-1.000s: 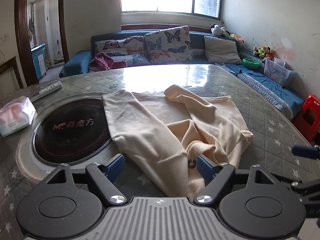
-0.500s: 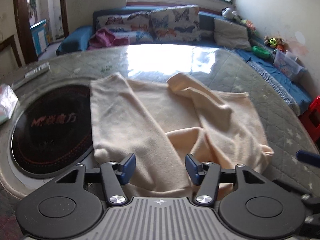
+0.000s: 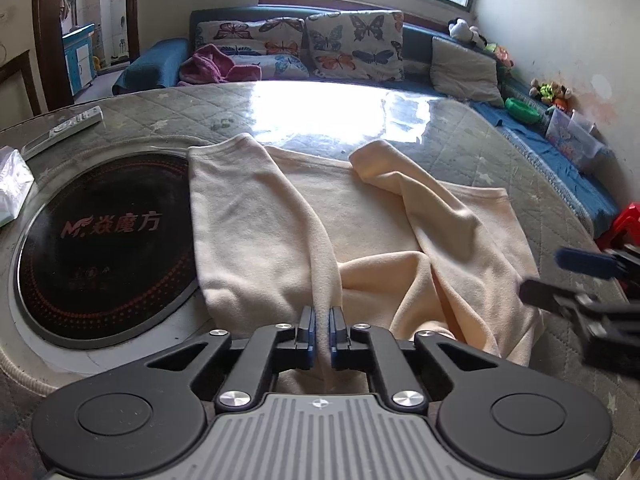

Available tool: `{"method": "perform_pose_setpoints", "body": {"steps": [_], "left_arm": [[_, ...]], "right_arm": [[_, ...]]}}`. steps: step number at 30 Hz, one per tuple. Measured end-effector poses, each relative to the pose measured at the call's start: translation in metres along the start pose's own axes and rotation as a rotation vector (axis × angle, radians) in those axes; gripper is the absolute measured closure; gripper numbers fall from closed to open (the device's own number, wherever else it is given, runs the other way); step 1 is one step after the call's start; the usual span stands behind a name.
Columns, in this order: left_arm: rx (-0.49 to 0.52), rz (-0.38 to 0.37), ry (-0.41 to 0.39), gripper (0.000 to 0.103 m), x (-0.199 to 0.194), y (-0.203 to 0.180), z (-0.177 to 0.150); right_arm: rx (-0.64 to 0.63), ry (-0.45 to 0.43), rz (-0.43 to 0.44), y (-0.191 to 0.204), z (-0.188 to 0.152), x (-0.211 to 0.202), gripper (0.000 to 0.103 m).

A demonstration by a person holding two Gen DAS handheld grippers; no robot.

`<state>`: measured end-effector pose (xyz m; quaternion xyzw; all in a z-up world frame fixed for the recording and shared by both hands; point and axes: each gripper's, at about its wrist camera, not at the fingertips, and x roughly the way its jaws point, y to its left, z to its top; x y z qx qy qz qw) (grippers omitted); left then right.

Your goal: Fold clothes

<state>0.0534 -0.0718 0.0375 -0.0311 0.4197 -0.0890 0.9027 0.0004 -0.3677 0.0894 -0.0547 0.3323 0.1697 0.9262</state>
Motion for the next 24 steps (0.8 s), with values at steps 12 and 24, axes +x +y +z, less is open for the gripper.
{"method": "perform_pose_setpoints", "body": {"steps": [12, 24], "left_arm": [[-0.067, -0.020, -0.004, 0.096, -0.012, 0.028, -0.011], [-0.021, -0.042, -0.056, 0.063, -0.012, 0.016, 0.013]], "right_arm": [[-0.079, 0.040, 0.017, 0.013, 0.043, 0.088, 0.060], [-0.053, 0.052, -0.021, -0.004, 0.041, 0.102, 0.098]]}}
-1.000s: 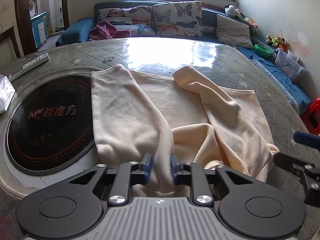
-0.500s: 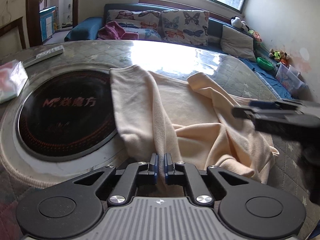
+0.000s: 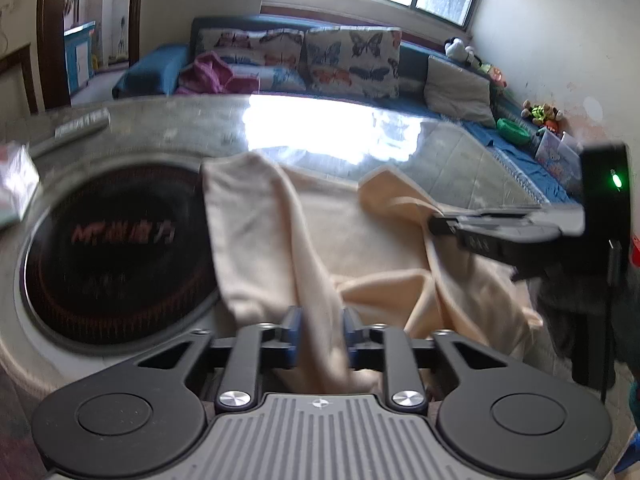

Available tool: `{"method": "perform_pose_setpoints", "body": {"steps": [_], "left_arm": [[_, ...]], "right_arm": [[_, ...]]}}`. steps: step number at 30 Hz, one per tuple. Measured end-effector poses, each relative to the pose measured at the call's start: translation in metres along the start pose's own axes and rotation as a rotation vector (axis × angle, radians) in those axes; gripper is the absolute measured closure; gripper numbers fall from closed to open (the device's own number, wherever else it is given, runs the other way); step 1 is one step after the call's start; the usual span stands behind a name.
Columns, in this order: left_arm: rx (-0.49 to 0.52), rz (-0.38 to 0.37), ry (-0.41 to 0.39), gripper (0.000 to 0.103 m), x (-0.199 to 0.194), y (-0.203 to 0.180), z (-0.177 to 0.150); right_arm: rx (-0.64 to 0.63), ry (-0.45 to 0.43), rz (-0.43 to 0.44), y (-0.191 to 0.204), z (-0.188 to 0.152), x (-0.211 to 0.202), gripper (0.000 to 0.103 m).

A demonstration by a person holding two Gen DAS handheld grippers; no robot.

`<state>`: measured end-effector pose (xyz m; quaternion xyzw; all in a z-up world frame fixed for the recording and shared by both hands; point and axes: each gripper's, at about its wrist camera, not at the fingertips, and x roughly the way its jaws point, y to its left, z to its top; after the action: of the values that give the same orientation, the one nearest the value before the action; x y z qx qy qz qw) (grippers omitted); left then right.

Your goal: Fold clothes

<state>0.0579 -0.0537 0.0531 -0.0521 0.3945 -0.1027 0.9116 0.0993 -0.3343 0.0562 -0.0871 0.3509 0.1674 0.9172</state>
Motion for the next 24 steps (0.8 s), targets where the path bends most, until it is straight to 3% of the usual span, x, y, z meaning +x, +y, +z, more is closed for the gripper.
{"method": "perform_pose_setpoints", "body": {"steps": [4, 10, 11, 12, 15, 19, 24], "left_arm": [[0.001, 0.026, -0.003, 0.058, 0.019, -0.004, 0.019], [0.020, 0.108, 0.043, 0.060, 0.060, -0.004, 0.036], [0.023, 0.120, 0.054, 0.065, 0.065, -0.003, 0.036], [0.030, 0.121, 0.060, 0.078, 0.068, -0.001, 0.035], [0.036, 0.124, 0.050, 0.095, 0.066, 0.004, 0.030], [0.019, 0.123, 0.004, 0.099, 0.046, 0.012, 0.024], [-0.036, 0.142, -0.058, 0.100, 0.004, 0.035, 0.013]], "right_arm": [[0.011, -0.040, -0.019, -0.007, -0.003, -0.023, 0.098], [0.041, -0.108, -0.068, -0.021, -0.011, -0.066, 0.099], [0.047, -0.119, -0.075, -0.024, -0.013, -0.074, 0.099], [0.054, -0.131, -0.083, -0.028, -0.016, -0.083, 0.099], [0.079, -0.163, -0.115, -0.038, -0.030, -0.114, 0.099], [0.144, -0.182, -0.184, -0.056, -0.063, -0.158, 0.099], [0.209, -0.141, -0.254, -0.067, -0.105, -0.187, 0.099]]}}
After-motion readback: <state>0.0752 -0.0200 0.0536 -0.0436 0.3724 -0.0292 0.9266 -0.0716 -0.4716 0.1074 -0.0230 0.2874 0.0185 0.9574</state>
